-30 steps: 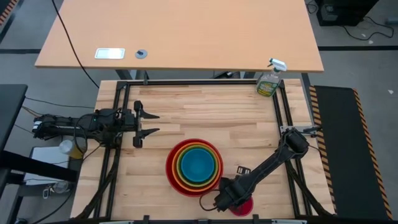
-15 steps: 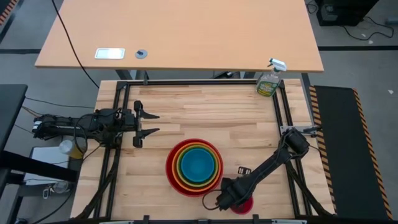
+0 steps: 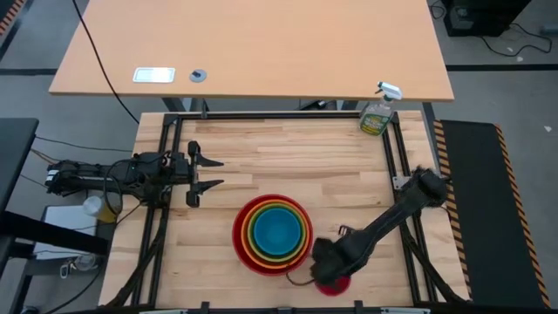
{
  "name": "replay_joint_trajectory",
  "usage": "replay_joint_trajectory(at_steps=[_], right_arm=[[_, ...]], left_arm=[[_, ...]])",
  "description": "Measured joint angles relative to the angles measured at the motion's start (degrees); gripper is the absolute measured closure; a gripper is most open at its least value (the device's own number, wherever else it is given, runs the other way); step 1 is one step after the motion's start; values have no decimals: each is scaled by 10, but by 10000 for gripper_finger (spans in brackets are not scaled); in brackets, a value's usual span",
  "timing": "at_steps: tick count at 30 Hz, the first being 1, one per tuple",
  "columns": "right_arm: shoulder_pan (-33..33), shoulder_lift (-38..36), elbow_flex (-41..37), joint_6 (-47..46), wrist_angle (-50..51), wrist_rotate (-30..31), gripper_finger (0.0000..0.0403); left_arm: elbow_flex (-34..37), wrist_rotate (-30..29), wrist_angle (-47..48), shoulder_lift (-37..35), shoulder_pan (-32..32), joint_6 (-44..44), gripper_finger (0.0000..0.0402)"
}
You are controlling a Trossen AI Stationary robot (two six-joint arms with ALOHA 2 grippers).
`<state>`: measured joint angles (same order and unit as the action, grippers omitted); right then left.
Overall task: Nest bowls inside each other
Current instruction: Stack the extra small pink bowl on top of the small blue bowl
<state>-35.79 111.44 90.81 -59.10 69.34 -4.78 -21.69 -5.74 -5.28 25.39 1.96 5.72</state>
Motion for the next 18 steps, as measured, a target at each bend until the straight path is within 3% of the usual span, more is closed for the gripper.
replay_joint_trajectory(at_steps=[6,11,18], right_arm=[[21,-86,0,-31,-77,116,378],[67,-108,2,12,-167,232,376],[158,-33,2,129,-287,208,375]], left_arm=[[0,0,3,0,0,-6,164],[0,0,8,0,0,-15,164],[0,0,14,0,0,-22,164]])
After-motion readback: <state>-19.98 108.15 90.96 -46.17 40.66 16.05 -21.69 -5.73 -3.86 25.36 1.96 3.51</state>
